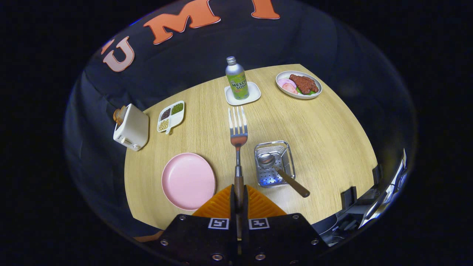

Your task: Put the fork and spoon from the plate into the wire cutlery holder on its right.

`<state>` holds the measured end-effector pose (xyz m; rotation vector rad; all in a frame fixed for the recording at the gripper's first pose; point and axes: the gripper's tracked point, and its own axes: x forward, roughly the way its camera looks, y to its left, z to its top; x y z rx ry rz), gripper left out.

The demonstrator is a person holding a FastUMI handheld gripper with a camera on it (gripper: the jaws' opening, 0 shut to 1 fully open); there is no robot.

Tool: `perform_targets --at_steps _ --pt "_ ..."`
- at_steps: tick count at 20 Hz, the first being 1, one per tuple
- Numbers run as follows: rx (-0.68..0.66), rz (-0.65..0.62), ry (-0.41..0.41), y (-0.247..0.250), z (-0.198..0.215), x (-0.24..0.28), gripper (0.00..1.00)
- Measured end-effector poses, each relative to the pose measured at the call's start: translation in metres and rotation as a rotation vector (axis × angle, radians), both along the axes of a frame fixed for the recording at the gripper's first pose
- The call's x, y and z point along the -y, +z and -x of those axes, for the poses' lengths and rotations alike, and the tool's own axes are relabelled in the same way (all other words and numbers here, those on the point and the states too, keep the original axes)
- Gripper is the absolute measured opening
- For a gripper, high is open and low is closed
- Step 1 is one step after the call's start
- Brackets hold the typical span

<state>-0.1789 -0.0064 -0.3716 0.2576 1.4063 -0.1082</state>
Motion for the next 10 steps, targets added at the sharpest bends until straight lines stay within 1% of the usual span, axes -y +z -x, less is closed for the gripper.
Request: perform_targets --at_steps 1,4,7,10 --pt "-0.013 0.006 0.01 0.0 0.002 0.006 0.05" --pt "-0.081 -0.041 0.005 0.0 0.008 0.01 0.05" --pt "-0.138 0.003 0.074 -0.003 0.015 0.035 0.05" --pt "-0.202 0.012 0.144 -0.002 0.021 0.043 0.05"
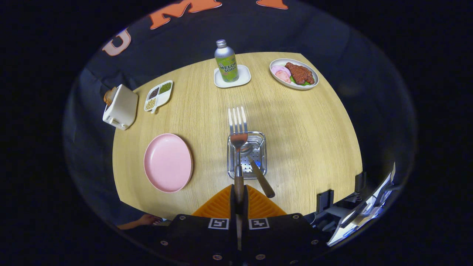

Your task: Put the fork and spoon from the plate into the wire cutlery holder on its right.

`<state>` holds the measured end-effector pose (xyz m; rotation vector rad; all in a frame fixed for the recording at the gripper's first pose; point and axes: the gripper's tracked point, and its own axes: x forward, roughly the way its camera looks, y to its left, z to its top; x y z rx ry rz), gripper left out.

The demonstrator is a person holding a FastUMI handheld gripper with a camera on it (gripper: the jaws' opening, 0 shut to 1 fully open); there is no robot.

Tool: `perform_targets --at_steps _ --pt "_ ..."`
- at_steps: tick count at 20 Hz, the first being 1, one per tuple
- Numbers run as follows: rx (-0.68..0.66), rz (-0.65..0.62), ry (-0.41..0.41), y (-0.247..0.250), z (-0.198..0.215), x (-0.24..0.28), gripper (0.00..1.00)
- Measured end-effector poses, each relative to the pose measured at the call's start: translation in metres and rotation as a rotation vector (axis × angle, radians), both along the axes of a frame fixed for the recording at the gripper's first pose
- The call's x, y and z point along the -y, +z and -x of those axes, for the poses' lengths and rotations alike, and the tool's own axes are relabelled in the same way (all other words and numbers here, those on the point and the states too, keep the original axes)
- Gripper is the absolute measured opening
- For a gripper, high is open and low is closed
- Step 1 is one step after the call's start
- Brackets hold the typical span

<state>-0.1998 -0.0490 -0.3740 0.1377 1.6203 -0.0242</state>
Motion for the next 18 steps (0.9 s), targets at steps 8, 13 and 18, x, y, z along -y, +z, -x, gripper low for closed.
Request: perform_targets --at_steps 8,13,18 --pt "-0.192 -0.052 0.082 -0.003 0.014 0.005 0.05" --pt "-0.349 -0.114 0.098 -0.006 0.028 0.003 0.05" --pt "-0.445 -0.112 0.075 -0.016 0.027 0.01 0.07"
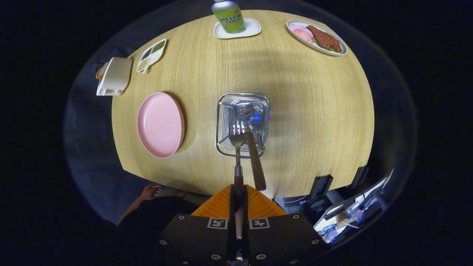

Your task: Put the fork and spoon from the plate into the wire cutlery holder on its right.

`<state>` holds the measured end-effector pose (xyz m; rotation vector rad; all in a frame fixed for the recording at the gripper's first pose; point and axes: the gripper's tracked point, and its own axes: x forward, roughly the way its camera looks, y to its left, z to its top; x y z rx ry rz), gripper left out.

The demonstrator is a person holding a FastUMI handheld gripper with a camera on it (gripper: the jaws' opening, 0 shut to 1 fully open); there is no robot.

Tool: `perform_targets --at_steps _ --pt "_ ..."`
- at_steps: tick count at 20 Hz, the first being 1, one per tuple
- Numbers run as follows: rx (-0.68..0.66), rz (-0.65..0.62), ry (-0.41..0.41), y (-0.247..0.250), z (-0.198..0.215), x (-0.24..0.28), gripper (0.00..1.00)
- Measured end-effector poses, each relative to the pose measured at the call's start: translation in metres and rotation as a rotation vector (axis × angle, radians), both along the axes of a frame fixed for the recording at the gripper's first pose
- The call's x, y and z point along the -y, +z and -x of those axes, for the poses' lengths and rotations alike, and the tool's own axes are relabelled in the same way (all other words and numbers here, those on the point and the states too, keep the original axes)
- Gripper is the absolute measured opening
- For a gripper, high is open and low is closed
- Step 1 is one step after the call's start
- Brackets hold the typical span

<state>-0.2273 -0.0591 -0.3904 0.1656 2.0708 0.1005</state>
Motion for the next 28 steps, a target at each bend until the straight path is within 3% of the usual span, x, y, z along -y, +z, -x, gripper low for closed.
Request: perform_targets --at_steps 5,10,14,19,28 --pt "0.01 -0.012 -0.047 -0.004 -0.015 -0.01 0.09" --pt "0.169 0.012 -0.125 -0.003 -0.055 -0.009 0.11" --pt "0.394 0.013 -0.167 0.019 -0.096 -0.013 0.08" --pt "0.67 0.03 -0.176 0.063 -0.148 -0.015 0.14" --pt "1.32 0.036 -0.172 0.19 -0.246 -0.019 0.21"
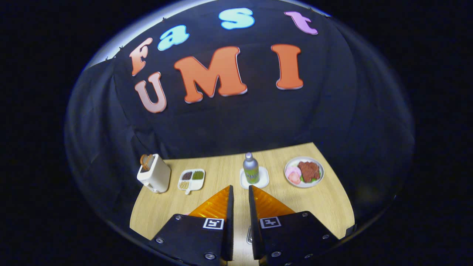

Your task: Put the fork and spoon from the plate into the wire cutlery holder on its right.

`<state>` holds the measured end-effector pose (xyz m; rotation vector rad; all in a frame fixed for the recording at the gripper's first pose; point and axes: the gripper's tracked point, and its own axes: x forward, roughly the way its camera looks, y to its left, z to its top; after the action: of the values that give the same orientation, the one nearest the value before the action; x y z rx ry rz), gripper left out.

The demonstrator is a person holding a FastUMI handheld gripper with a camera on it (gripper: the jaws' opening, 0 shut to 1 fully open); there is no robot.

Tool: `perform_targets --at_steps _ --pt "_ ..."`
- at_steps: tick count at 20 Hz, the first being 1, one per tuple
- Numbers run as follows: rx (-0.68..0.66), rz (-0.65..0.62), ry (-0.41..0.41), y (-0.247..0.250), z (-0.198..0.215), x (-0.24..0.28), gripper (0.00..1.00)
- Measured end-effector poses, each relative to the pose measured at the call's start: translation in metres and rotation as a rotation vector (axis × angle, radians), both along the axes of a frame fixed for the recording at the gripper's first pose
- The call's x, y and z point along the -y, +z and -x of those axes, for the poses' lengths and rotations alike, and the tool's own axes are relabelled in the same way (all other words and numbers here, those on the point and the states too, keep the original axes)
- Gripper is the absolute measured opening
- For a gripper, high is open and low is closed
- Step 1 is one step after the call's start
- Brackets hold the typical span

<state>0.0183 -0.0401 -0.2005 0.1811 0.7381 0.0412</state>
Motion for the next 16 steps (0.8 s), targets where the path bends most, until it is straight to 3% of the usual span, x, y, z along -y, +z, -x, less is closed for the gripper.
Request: perform_targets --at_steps 2,6,9,13,16 --pt "0.133 0.035 0.005 0.033 -0.013 -0.003 0.25" --pt "0.318 0.046 0.018 0.085 -0.024 -0.022 0.42" --pt "0.44 0.061 0.012 0.118 -0.033 -0.023 0.65" --pt "0.56 0.126 0.01 0.151 -0.035 -0.026 0.88" --pt "0.591 0.135 0.018 0.158 -0.038 -0.028 0.91"
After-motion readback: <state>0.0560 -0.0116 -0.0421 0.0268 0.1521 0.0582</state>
